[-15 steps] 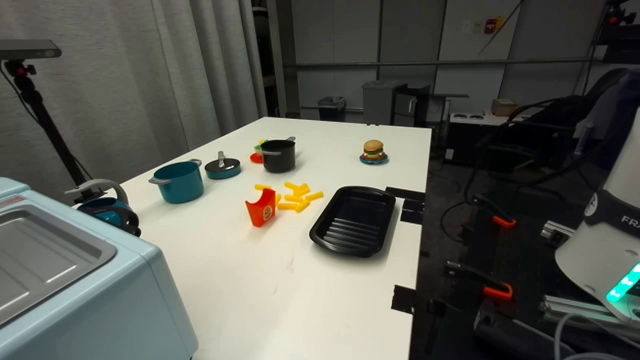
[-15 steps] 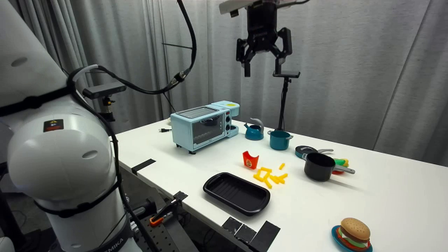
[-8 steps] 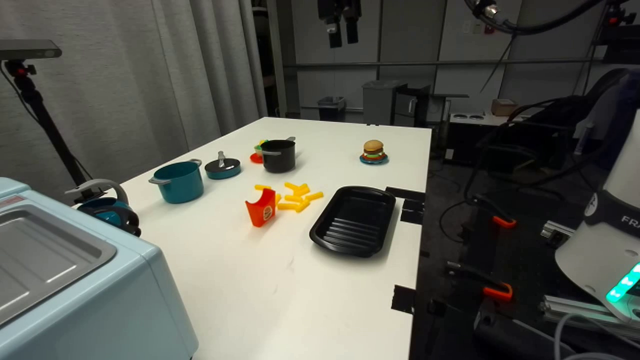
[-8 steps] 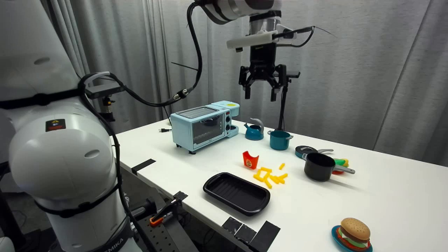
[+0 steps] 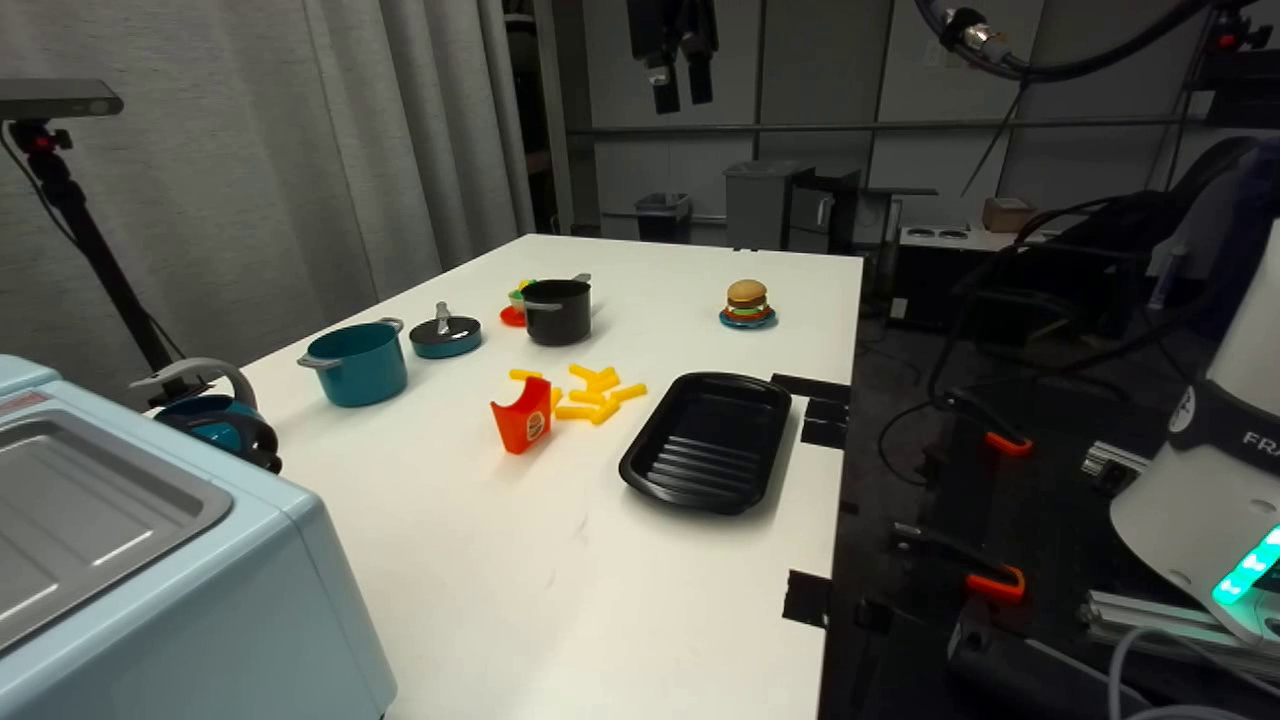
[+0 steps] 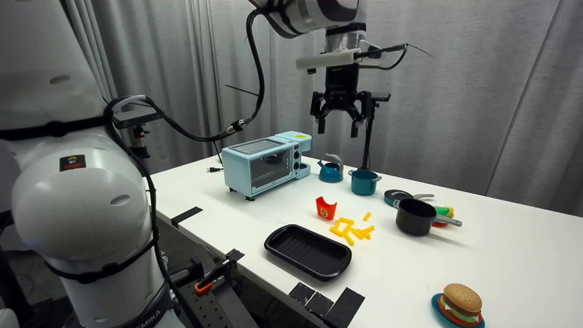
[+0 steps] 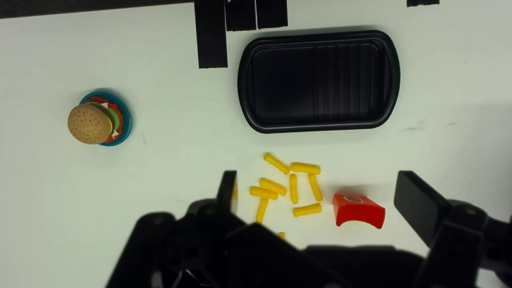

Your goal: Put a plastic french fry in the red packet

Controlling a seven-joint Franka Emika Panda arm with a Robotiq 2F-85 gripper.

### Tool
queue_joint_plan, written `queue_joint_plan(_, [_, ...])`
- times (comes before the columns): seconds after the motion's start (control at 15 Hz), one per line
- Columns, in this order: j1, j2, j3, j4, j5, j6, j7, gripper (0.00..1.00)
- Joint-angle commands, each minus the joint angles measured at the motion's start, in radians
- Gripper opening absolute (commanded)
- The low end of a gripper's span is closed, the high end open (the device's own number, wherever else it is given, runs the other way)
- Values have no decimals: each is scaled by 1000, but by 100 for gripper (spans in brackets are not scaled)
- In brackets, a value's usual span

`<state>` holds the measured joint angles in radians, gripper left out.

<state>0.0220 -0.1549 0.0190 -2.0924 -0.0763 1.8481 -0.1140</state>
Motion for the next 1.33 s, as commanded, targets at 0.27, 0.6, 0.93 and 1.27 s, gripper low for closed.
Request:
queue_joint_plan(0.27, [0,98,-1,-1,-3,191,12,100])
queue_joint_plan(0.6, [6,272,8,37,0,357,6,100])
queue_joint_plan(0.93, [5,432,23,97,19,432,-6,100])
queue_joint_plan(1.27, [4,476,24,102,2,432,0,100])
